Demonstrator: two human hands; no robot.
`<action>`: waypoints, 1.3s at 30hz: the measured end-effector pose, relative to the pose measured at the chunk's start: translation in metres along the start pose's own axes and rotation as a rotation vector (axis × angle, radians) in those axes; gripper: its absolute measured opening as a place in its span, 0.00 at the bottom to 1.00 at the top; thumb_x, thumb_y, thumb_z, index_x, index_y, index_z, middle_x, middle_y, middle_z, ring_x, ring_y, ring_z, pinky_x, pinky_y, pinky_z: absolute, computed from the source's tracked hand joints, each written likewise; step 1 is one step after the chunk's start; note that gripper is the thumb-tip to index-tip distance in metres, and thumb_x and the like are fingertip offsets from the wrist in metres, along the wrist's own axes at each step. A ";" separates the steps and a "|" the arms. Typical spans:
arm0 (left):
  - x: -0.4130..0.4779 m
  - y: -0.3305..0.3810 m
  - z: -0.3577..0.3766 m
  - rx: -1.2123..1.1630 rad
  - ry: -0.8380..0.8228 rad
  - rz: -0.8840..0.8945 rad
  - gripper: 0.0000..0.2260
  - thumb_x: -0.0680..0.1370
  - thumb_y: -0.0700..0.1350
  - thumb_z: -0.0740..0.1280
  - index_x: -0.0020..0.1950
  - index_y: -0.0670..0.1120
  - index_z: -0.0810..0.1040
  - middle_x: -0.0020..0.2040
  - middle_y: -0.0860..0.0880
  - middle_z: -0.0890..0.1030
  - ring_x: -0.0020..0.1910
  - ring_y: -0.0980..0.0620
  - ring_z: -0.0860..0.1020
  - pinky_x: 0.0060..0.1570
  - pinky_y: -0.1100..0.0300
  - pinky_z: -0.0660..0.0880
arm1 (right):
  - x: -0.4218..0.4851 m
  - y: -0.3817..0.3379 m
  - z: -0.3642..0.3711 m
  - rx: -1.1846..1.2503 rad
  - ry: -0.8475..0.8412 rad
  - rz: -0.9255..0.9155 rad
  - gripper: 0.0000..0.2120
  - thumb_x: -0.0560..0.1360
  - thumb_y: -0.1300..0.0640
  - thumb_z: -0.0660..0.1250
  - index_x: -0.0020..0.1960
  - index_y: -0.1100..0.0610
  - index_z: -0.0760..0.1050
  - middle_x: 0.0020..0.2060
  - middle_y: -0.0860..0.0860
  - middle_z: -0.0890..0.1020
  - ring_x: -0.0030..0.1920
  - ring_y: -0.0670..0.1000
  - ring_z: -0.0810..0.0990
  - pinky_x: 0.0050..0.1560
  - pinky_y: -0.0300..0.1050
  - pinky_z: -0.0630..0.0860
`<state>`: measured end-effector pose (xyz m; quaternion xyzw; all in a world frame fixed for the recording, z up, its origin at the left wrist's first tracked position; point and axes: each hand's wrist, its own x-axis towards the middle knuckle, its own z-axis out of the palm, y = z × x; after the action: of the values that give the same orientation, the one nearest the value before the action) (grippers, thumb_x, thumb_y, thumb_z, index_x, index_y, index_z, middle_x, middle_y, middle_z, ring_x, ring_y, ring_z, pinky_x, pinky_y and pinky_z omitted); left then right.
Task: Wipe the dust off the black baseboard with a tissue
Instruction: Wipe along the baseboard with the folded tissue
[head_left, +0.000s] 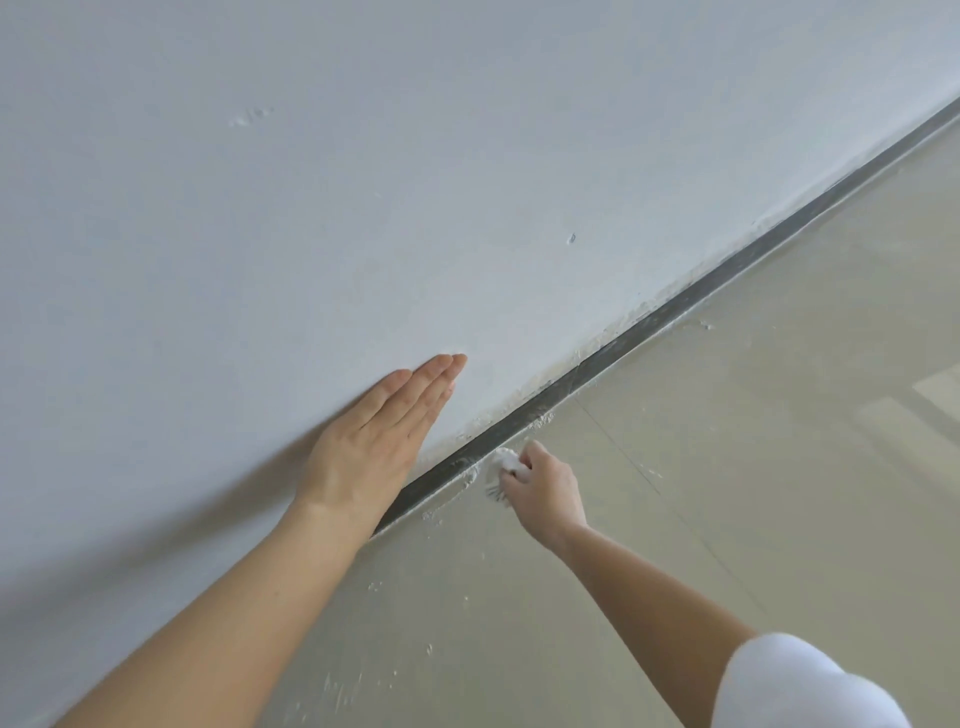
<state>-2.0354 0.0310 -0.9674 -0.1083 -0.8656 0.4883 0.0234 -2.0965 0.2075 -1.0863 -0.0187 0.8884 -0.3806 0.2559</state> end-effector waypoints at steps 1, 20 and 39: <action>0.000 -0.002 0.002 0.040 0.012 0.013 0.28 0.75 0.29 0.32 0.75 0.38 0.30 0.74 0.39 0.27 0.71 0.39 0.27 0.68 0.45 0.26 | 0.001 -0.001 0.007 0.042 0.009 0.009 0.10 0.74 0.57 0.61 0.36 0.57 0.63 0.29 0.53 0.72 0.31 0.53 0.69 0.31 0.46 0.65; 0.016 0.015 0.006 -0.204 0.094 -0.072 0.32 0.76 0.37 0.44 0.77 0.43 0.33 0.72 0.41 0.24 0.71 0.42 0.25 0.65 0.45 0.20 | 0.012 -0.003 -0.128 -0.081 0.252 -0.030 0.08 0.71 0.55 0.64 0.38 0.60 0.72 0.34 0.59 0.82 0.38 0.61 0.82 0.37 0.50 0.79; 0.144 0.073 -0.045 -0.171 0.152 -0.217 0.37 0.72 0.42 0.62 0.79 0.44 0.51 0.79 0.46 0.50 0.77 0.48 0.48 0.75 0.50 0.45 | 0.095 0.015 -0.232 -0.561 -0.358 -0.419 0.08 0.75 0.52 0.61 0.49 0.56 0.72 0.39 0.51 0.76 0.39 0.56 0.74 0.30 0.45 0.63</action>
<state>-2.1573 0.1358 -1.0156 -0.0524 -0.9063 0.3980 0.1324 -2.2856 0.3509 -1.0039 -0.3349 0.8763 -0.1579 0.3083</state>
